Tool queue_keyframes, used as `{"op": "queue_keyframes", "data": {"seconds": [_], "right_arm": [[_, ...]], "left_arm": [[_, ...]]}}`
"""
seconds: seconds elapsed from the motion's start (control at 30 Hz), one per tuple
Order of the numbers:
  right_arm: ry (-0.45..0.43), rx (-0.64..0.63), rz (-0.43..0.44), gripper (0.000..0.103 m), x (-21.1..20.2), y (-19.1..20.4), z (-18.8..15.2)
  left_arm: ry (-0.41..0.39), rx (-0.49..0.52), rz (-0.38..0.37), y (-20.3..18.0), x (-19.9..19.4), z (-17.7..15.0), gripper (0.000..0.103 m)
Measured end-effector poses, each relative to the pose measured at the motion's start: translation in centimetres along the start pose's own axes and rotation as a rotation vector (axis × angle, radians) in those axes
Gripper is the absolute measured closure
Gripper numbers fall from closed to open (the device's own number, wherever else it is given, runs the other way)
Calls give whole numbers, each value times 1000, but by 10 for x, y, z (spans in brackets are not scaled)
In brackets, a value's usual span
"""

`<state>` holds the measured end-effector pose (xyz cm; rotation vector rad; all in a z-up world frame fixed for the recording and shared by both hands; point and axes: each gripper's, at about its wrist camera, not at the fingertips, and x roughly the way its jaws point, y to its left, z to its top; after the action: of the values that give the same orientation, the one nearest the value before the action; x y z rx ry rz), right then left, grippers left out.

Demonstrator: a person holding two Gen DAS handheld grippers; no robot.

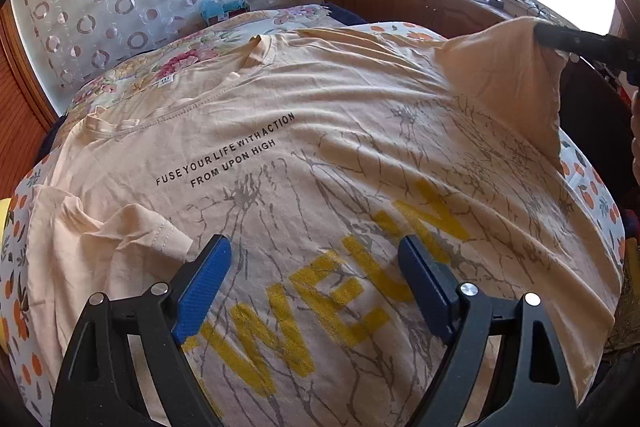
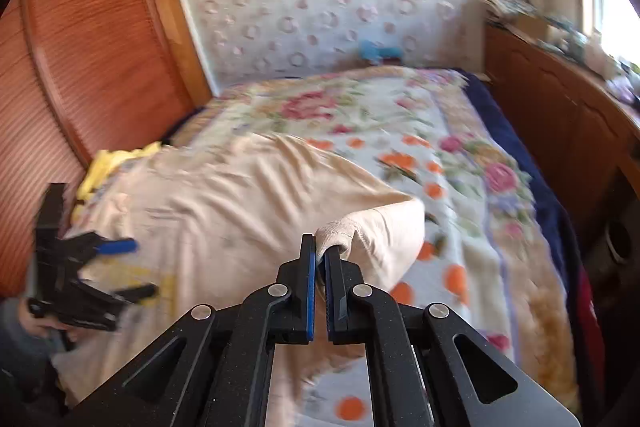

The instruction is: Fold small clothes

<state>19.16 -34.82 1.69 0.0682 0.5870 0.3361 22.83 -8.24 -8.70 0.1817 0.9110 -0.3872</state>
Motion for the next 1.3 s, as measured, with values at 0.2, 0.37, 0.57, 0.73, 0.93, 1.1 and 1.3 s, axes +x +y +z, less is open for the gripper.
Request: {"op": "queue_keyframes", "data": {"seconds": [0.2, 0.37, 0.57, 0.73, 0.93, 1.1, 1.3], "right_arm": [[96, -122, 173, 85, 17, 64, 0], [67, -78, 132, 54, 9, 47, -4], [129, 27, 54, 54, 27, 20, -10], [212, 11, 76, 57, 60, 33, -14], [272, -52, 26, 82, 82, 48, -8], [258, -112, 56, 99, 87, 64, 0], [205, -172, 185, 100, 87, 98, 23]], "left_arm": [[-59, -65, -19, 16, -27, -5, 17], [-74, -92, -23, 23, -38, -11, 17], [-74, -94, -21, 23, -37, -14, 17], [-78, -93, -8, 24, -42, -19, 17], [-79, -115, 10, 34, -47, -27, 17], [-84, -132, 14, 42, -49, -32, 17], [-91, -155, 26, 51, -52, -38, 17]]}}
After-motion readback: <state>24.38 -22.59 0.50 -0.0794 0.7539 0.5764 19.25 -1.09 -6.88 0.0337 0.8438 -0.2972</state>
